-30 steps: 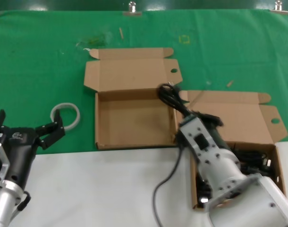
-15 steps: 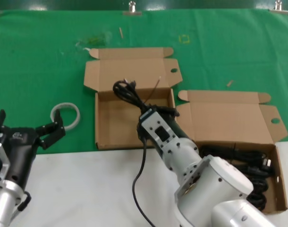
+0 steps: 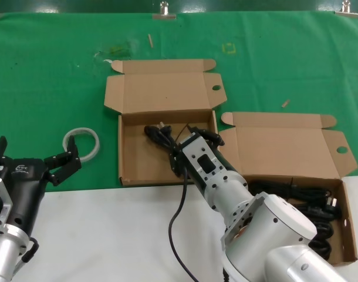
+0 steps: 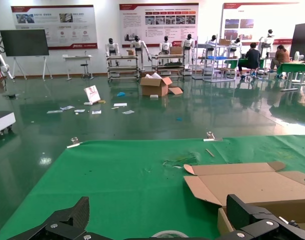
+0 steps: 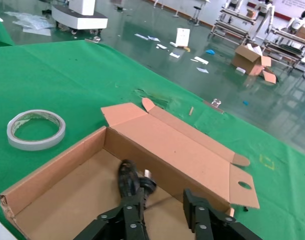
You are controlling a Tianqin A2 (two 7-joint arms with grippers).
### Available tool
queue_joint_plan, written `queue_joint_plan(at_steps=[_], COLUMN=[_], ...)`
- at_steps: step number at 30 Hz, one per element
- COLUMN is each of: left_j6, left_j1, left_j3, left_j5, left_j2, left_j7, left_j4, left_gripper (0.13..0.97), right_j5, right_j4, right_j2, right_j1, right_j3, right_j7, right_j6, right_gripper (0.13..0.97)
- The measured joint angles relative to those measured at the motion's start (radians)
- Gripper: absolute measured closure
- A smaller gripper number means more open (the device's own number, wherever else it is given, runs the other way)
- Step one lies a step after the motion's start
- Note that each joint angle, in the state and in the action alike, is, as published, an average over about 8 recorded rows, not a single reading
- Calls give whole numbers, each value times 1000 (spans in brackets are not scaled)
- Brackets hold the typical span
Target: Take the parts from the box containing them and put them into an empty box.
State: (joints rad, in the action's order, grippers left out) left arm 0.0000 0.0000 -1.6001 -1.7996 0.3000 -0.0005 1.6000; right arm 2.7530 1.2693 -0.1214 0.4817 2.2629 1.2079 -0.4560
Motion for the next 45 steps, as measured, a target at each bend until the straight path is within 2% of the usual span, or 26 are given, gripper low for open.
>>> queue_joint_plan(at_steps=[2,11,19,20,28,37,45], left_j6=[0,0,0,0,0,0,0], left_j1=[0,0,0,0,0,0,0], left_j3=[0,0,0,0,0,0,0], left_j5=[0,0,0,0,0,0,0], left_j2=[0,0,0,0,0,0,0], left_j7=[0,0,0,0,0,0,0], left_j4=[0,0,0,0,0,0,0], left_gripper=[132,132,132,132,132,132,132], right_j5=[0,0,-10,-16,-92,-204,-307], right_j4=[4,95,170,171,184,203,221], right_j2=[0,0,-2,-2,-2,-2,-2], right_j1=[-9,-109,-175,-177,-202,-238,-271], right_j3=[-12,-130,-211,-214,-251,-304,-353], right_j7=[2,45,53,46,-57,-207,-344], right_j6=[2,-21,-29,-27,13,70,123], right_gripper=[815,696,513,513,320,194,164])
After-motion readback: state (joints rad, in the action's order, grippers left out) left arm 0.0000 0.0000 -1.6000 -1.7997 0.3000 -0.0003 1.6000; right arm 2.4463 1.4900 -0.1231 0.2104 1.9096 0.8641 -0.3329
